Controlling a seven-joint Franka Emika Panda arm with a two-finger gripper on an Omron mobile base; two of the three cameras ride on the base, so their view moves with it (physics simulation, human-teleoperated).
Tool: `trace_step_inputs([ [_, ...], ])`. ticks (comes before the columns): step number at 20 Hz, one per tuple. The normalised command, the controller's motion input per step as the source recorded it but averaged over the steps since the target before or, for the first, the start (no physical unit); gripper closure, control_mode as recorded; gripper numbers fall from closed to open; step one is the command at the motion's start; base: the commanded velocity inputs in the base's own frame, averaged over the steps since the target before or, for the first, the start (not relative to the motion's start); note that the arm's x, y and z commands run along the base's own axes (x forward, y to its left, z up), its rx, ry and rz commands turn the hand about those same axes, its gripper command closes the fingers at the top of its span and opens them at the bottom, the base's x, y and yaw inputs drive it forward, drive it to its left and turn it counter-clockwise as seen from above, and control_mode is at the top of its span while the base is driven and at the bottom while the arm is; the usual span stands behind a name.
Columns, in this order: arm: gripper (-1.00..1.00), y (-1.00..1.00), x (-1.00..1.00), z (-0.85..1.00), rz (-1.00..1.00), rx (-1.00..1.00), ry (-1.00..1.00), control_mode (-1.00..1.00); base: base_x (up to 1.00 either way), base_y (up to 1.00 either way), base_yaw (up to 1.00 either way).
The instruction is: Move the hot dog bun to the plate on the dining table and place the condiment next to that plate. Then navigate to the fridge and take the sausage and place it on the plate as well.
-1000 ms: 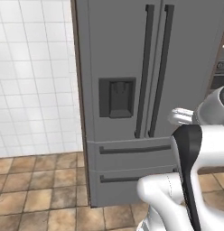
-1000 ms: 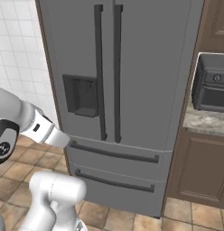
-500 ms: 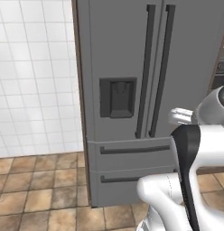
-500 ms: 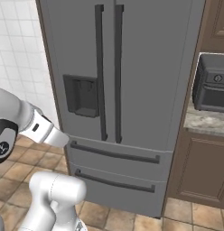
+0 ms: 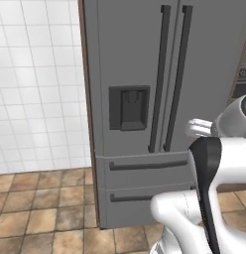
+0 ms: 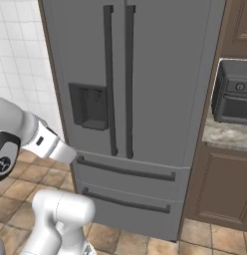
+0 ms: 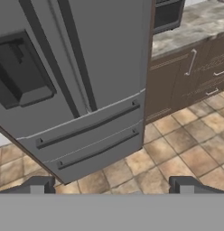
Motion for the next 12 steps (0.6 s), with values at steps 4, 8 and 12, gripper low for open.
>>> trace_step_inputs([
  [4, -1.0, -0.46, 0.91, 0.0, 0.08, 0.12, 0.06, -1.0, 0.0, 0.0, 0.0],
  [8, -1.0, -0.39, 1.0, 0.0, 0.17, 0.13, 0.05, -1.0, 0.0, 0.0, 0.0],
  [12, -1.0, -0.14, 1.0, 0.03, 0.21, 0.05, 0.0, -1.0, 0.0, 0.0, 0.0],
])
